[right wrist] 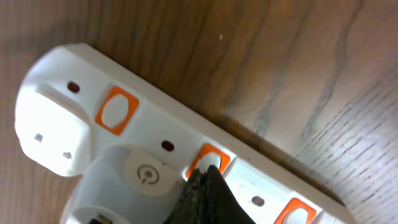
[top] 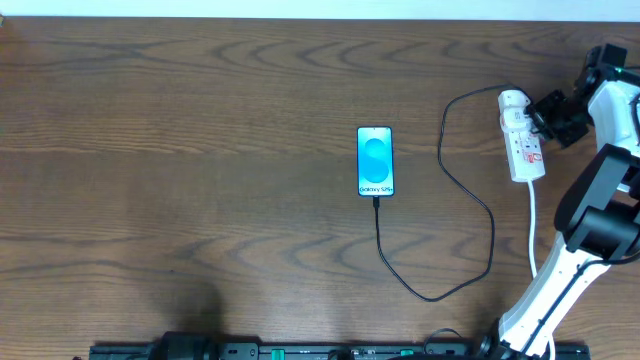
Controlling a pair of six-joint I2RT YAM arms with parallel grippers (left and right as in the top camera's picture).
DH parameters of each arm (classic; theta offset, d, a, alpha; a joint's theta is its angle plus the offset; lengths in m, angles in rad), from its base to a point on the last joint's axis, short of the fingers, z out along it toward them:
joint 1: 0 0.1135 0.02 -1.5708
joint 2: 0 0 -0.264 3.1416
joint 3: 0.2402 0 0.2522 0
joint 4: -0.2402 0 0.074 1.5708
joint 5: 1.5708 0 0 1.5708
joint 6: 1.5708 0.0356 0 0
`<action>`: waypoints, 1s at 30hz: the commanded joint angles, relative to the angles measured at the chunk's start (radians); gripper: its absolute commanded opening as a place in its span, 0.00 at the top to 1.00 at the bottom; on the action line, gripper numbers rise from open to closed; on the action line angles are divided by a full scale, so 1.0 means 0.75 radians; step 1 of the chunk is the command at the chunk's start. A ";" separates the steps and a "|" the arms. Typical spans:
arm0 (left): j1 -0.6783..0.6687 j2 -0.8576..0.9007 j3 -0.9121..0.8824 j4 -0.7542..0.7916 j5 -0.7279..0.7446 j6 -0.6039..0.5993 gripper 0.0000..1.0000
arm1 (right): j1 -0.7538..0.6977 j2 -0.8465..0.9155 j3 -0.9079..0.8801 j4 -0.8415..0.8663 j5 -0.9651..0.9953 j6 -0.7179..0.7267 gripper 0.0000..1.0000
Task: Plug charger to phone and switch on socket
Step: 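Press down the power strip switch with the right gripper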
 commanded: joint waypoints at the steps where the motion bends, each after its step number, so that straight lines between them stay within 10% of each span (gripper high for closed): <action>1: 0.004 -0.010 -0.005 0.001 -0.012 0.008 0.03 | -0.012 0.014 0.048 0.001 -0.028 -0.023 0.98; 30: 0.004 -0.010 -0.005 0.001 -0.012 0.008 0.04 | 0.140 0.016 -0.042 0.064 0.045 -0.082 0.99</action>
